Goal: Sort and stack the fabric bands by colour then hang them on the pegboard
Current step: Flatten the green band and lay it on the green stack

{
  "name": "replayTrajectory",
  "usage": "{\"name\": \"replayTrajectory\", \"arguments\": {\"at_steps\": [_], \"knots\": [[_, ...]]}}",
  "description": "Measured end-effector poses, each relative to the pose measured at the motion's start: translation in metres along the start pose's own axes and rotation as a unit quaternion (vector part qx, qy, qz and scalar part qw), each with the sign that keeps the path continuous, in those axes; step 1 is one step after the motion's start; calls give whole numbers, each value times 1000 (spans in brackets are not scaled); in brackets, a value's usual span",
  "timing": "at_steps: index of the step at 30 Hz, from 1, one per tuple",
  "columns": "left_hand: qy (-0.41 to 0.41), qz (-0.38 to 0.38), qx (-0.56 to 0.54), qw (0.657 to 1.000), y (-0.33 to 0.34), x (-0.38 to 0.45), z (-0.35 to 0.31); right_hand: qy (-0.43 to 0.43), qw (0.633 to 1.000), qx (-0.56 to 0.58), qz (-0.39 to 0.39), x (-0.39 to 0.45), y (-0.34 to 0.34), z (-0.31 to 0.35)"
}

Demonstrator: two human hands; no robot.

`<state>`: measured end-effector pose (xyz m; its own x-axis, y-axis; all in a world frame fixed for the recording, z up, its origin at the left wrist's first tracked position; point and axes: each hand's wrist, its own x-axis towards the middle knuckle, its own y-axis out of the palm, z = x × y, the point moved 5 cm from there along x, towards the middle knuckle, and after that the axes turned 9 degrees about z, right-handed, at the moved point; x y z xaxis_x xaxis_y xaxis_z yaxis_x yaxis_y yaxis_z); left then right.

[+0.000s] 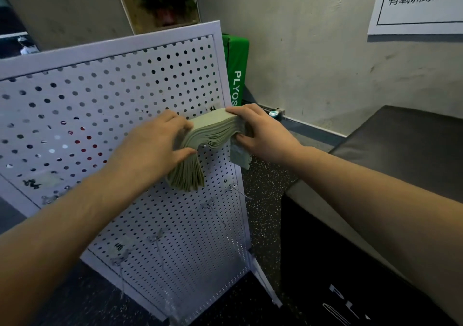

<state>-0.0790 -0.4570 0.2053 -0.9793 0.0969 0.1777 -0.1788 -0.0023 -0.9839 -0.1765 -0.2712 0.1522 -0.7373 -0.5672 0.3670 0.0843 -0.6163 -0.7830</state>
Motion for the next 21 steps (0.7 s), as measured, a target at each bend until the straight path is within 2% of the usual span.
{"name": "replayTrajectory", "arguments": {"at_steps": [9,21], "knots": [[27,3,10,1000,-8,-2,-7,6,1000,8,18,-1,-5,3],[13,32,29,999,-11,1,-10,10,999,10,33,0,-5,5]]}}
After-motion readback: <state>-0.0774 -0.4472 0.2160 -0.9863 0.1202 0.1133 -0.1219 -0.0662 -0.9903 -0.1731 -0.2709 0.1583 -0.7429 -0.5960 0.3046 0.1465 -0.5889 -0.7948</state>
